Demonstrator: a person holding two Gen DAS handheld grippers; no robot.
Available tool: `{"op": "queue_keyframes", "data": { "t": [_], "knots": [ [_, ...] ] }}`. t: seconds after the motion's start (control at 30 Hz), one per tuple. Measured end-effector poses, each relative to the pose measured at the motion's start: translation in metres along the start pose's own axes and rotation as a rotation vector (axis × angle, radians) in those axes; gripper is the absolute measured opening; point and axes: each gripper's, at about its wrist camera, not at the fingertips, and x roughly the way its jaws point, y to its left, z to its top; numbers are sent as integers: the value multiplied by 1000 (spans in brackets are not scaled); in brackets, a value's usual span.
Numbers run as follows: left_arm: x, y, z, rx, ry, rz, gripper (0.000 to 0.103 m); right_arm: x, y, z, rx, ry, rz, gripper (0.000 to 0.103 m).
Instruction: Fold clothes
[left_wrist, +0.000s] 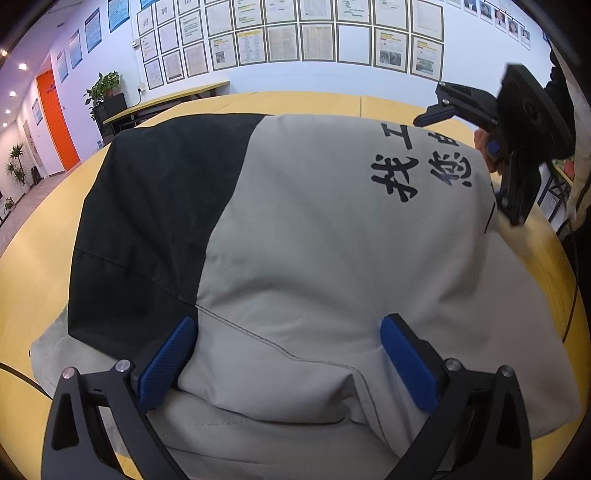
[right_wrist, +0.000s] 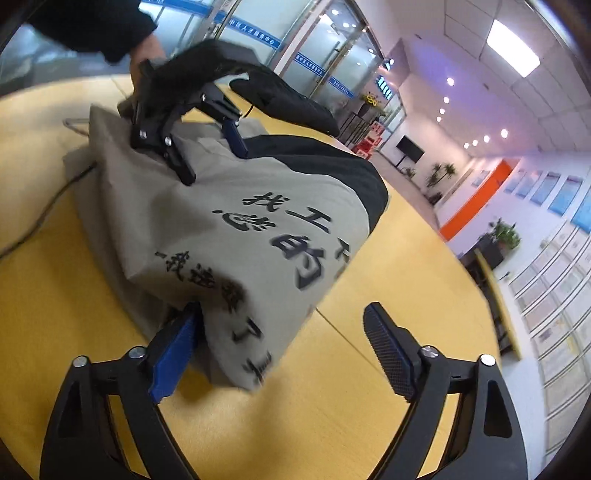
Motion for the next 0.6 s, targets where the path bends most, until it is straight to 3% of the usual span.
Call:
{"op": "queue_keyframes", "data": {
  "t": [0.13,0.33,0.5,0.57,0.6],
  "knots": [
    [-1,-2,-2,10,-1,4,103,10,12,10,-23,-29,-61,89],
    [1,-5,-1,26,-2,2,103,-3,-22,-9,192,45,-155,89],
    [4,-10,2,35,-3,-12,103,-22,-63,-24,463,23,-103,89],
    [4,-10,2,39,-3,-12,103,-22,-60,-18,445,-4,-96,85],
    [4,-10,2,38,-2,-11,103,-25,-50,-12,369,-32,-101,78]
  ]
}}
